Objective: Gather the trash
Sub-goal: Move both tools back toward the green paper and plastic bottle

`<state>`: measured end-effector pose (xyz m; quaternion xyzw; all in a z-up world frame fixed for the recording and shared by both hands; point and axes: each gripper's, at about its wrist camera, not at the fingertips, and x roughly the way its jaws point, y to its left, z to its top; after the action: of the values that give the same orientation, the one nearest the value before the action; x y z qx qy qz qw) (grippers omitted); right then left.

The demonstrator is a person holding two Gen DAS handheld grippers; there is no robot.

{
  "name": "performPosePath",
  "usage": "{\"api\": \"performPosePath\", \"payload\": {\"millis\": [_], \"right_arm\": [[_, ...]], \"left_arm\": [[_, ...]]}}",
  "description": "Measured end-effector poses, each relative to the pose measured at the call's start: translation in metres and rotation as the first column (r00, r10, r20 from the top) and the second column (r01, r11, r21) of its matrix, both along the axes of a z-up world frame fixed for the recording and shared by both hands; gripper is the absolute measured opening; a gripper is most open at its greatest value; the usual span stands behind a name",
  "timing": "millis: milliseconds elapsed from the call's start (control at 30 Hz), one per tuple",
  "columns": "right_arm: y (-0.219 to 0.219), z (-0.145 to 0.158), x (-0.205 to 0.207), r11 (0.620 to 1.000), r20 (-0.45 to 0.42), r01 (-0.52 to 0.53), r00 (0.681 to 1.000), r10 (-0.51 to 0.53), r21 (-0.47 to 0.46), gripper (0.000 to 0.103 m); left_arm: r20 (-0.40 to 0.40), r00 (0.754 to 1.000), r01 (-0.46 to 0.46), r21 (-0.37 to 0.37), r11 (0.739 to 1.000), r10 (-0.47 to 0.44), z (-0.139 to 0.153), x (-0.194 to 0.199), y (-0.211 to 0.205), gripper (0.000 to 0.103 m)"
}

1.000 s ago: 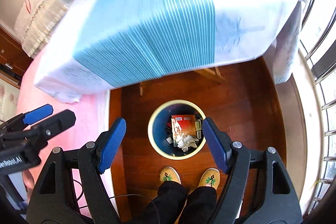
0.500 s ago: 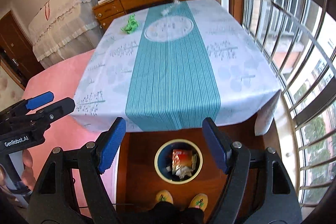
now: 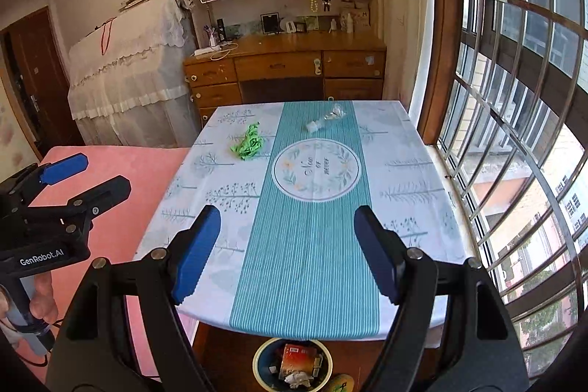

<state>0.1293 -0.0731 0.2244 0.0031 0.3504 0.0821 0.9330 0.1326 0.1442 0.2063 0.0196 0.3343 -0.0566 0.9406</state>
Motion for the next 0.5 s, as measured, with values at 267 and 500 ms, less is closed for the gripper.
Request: {"api": "performPosePath", "payload": {"millis": [267,500], "right_arm": [[-0.021,-0.027,0.147,0.999,-0.062,-0.032,0.997,0.034,0.043,0.073],[-0.061,-0.111,0.319,0.994,-0.197,-0.07,0.977,0.085,0.08,0.068]], "left_arm": [[-0.06,0.994,-0.09,0.036,0.995,0.092,-0.012,0.137,0.0,0.091],[-0.194,0.962,-0.178,0.085,0.98,0.192,-0.088,0.292,-0.021,0.089]]}}
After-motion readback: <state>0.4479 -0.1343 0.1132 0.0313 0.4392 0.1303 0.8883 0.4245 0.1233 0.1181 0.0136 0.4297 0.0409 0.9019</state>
